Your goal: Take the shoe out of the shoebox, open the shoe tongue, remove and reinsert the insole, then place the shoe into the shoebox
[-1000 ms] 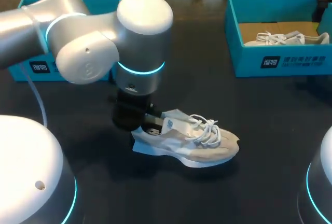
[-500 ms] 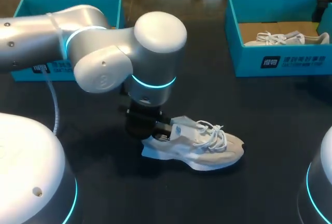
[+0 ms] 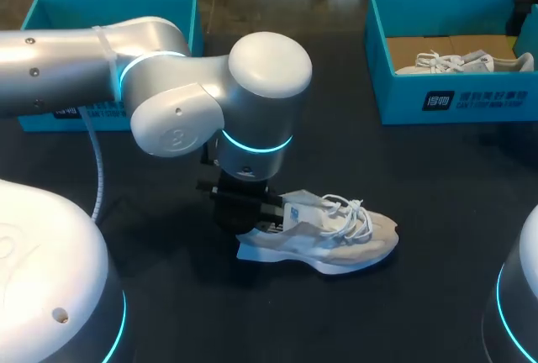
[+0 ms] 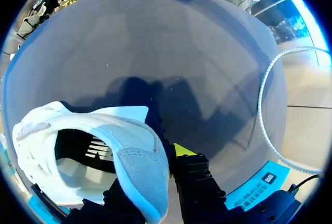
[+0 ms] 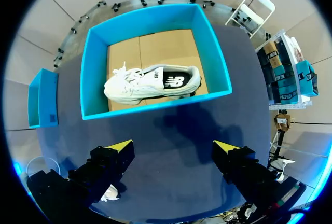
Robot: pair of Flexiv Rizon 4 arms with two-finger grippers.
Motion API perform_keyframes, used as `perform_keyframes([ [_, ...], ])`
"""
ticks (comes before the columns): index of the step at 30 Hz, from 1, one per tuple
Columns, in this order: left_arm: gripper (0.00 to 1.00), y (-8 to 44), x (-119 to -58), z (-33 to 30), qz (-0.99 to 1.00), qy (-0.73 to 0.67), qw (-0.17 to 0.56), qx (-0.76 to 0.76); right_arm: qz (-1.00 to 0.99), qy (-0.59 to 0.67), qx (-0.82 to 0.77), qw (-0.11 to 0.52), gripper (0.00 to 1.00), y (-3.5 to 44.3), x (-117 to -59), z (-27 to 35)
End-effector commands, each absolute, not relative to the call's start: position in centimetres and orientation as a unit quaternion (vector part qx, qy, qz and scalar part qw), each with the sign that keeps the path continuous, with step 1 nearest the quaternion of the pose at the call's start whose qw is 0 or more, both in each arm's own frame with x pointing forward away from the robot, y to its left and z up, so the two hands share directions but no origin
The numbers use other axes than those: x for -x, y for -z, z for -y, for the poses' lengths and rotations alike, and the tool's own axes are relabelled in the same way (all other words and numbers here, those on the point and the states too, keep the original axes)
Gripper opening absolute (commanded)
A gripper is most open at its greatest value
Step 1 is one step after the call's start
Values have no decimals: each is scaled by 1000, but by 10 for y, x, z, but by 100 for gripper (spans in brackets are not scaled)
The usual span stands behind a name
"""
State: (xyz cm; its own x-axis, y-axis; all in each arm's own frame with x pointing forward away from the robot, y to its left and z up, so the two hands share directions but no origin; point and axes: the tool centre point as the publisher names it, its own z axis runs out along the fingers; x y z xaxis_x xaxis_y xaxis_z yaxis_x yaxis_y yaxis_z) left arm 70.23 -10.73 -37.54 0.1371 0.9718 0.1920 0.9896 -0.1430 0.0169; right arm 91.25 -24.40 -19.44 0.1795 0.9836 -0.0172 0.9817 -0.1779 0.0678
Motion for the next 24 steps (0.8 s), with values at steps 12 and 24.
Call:
perform_keyframes([
  [12, 0, 392, -702, 114, 648, 106, 40, 753, -640, -15, -768, 32, 100, 195, -912, 244],
  [24, 48, 389, -704, 119, 640, 106, 27, 760, -640, -15, -768, 32, 100, 195, -912, 244],
])
